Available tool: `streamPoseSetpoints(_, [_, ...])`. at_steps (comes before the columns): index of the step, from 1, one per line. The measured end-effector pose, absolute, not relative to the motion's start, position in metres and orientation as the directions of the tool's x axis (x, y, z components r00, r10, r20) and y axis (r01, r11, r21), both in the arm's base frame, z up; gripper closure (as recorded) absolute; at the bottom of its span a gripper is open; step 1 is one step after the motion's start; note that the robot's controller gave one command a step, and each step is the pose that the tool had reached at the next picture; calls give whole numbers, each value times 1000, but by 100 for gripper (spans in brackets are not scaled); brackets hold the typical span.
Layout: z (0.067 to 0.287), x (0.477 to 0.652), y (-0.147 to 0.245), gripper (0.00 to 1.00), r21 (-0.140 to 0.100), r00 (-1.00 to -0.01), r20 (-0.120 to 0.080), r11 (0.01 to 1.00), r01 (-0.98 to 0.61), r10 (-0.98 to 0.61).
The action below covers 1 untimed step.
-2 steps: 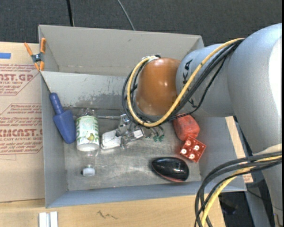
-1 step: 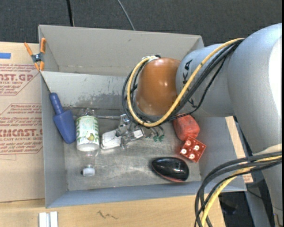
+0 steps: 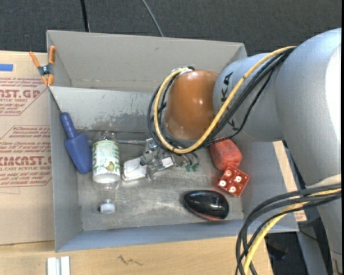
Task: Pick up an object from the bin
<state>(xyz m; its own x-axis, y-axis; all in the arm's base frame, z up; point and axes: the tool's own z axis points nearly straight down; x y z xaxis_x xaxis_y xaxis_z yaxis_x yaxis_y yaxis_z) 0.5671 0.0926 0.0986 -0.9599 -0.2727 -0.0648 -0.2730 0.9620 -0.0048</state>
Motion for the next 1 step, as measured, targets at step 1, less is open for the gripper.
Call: streamPoseSetpoints(1, [99, 567, 93, 100, -5, -960, -65, 962, -273, -273])
